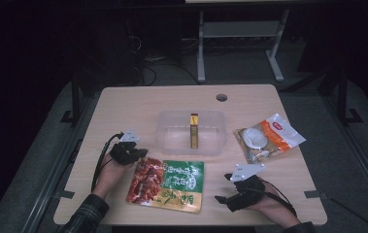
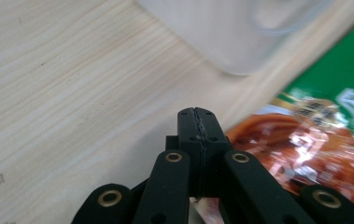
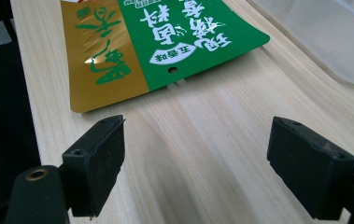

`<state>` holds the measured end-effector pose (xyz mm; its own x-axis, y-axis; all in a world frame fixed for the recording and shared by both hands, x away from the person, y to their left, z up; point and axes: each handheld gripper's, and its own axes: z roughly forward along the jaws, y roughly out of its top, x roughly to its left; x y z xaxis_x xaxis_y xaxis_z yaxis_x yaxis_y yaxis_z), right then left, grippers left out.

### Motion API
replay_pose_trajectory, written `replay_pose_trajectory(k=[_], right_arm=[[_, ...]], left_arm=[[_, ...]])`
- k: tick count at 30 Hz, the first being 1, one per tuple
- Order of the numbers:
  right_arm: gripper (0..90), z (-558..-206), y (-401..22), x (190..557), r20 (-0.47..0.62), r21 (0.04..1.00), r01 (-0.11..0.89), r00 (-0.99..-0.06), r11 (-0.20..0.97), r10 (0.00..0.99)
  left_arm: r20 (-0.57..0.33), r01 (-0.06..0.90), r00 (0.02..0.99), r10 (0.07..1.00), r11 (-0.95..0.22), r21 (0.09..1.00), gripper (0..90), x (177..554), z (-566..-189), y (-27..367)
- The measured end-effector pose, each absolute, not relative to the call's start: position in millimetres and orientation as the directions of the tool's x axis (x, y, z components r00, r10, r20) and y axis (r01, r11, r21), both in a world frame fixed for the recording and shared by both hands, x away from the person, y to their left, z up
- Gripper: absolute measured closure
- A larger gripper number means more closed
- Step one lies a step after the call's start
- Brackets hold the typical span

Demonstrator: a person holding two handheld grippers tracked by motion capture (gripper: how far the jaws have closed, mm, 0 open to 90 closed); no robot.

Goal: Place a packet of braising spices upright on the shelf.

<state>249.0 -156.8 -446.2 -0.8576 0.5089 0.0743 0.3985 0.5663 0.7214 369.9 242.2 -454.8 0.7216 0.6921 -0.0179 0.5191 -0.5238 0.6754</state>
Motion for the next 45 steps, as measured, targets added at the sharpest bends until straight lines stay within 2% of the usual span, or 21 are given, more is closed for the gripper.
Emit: replay_pose_trajectory(k=[5, 8, 12, 23, 35, 40, 42, 45], right_arm=[[18.8, -446.5, -157.9, 249.4, 0.079, 0.718, 0.405, -0.855, 0.566, 0.513], [18.8, -446.3, -158.4, 249.8, 0.077, 0.719, 0.404, -0.855, 0.566, 0.513], [18.8, -446.4, -158.6, 249.8, 0.072, 0.72, 0.398, -0.857, 0.568, 0.51], [18.8, -446.7, -158.9, 249.8, 0.072, 0.718, 0.4, -0.857, 0.569, 0.511], [18.8, -447.4, -158.4, 249.7, 0.072, 0.715, 0.402, -0.856, 0.572, 0.512], [18.8, -447.3, -159.4, 249.6, 0.07, 0.715, 0.403, -0.854, 0.571, 0.515], [18.9, -447.5, -159.5, 249.2, 0.072, 0.712, 0.407, -0.853, 0.572, 0.517], [18.8, -448.2, -159.6, 249.5, 0.073, 0.71, 0.407, -0.854, 0.574, 0.516]], left_arm=[[-0.053, 0.544, 0.719, 0.693, -0.513, 0.665, 90.0, 376.4, -462.6, 244.0], [-0.035, 0.531, 0.742, 0.67, -0.555, 0.64, 90.0, 373.9, -459.7, 242.7], [-0.078, 0.55, 0.752, 0.655, -0.557, 0.622, 90.0, 366.8, -458.1, 240.1], [-0.093, 0.524, 0.804, 0.588, -0.624, 0.58, 90.0, 345.0, -453.8, 237.8], [-0.131, 0.503, 0.834, 0.537, -0.638, 0.583, 90.0, 311.8, -453.8, 241.1], [-0.172, 0.504, 0.831, 0.528, -0.586, 0.634, 89.6, 307.7, -450.4, 240.7], [-0.159, 0.492, 0.836, 0.526, -0.588, 0.642, 74.2, 306.3, -448.0, 234.9], [-0.135, 0.455, 0.856, 0.498, -0.606, 0.652, 62.0, 303.5, -445.8, 226.0]])
